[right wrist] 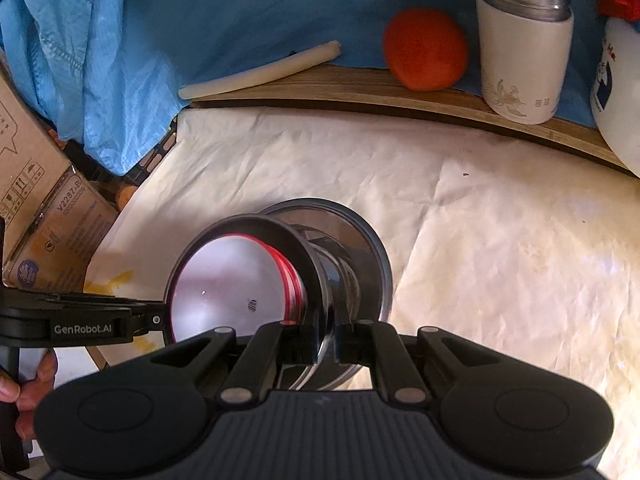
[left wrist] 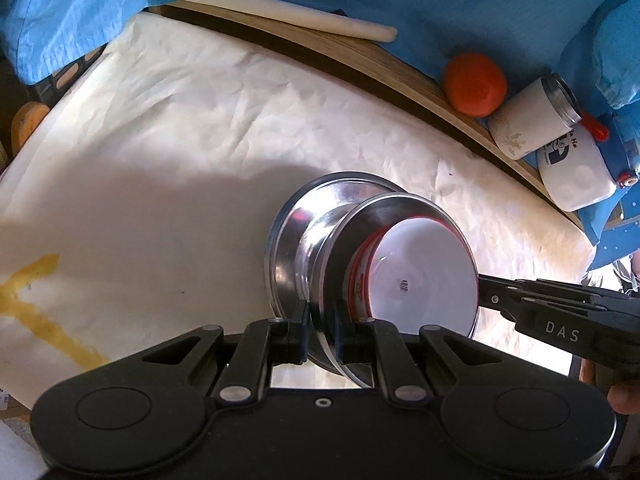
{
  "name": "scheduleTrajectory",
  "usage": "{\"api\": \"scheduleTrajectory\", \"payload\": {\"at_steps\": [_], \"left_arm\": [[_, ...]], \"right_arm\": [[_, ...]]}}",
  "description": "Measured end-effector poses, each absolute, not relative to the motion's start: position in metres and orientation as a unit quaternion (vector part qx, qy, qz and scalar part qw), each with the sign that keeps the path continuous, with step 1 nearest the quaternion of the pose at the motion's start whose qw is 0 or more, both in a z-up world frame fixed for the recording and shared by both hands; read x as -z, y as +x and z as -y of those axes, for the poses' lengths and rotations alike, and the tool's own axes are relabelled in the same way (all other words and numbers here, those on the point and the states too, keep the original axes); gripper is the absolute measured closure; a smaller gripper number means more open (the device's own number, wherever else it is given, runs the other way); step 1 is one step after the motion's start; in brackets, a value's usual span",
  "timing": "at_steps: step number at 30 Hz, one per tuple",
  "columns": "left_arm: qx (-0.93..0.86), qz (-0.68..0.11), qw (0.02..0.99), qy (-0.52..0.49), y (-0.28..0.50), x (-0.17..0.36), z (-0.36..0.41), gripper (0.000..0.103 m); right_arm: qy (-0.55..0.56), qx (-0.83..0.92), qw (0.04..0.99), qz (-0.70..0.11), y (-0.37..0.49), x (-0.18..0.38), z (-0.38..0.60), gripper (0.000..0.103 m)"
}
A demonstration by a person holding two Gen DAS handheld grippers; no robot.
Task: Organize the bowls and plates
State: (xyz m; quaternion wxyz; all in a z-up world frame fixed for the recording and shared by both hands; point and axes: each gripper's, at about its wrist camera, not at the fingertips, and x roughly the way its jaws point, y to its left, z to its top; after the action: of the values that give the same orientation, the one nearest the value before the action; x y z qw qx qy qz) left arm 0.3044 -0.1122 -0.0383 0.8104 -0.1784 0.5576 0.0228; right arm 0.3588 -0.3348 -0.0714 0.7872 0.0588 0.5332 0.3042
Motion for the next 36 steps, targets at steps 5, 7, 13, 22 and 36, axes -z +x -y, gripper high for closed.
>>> {"api": "scheduleTrajectory", "payload": {"at_steps": [5, 7, 13, 22, 36], "left_arm": [[-0.026, -0.557, 0.811, -0.176, 0.307, 0.037, 0.111, 0.093], [-0.026, -0.557, 0.811, -0.176, 0.309, 0.038, 0.110, 0.093], [-0.025, -0.559, 0.810, -0.175, 0.313, 0.039, 0.109, 0.093], [-0.024, -0.560, 0.809, -0.175, 0.319, 0.041, 0.110, 0.093], [-0.025, -0.562, 0.808, -0.175, 0.323, 0.044, 0.111, 0.093]], "right_arm": [[0.059, -0.304, 0.787, -0.533, 0.360, 0.072, 0.332, 0.095], [0.058, -0.305, 0.787, -0.533, 0.360, 0.072, 0.332, 0.095], [0.060, -0.301, 0.786, -0.537, 0.366, 0.075, 0.328, 0.095], [0.062, -0.298, 0.787, -0.537, 0.370, 0.076, 0.329, 0.095], [0.062, -0.298, 0.784, -0.540, 0.376, 0.077, 0.330, 0.095]]}}
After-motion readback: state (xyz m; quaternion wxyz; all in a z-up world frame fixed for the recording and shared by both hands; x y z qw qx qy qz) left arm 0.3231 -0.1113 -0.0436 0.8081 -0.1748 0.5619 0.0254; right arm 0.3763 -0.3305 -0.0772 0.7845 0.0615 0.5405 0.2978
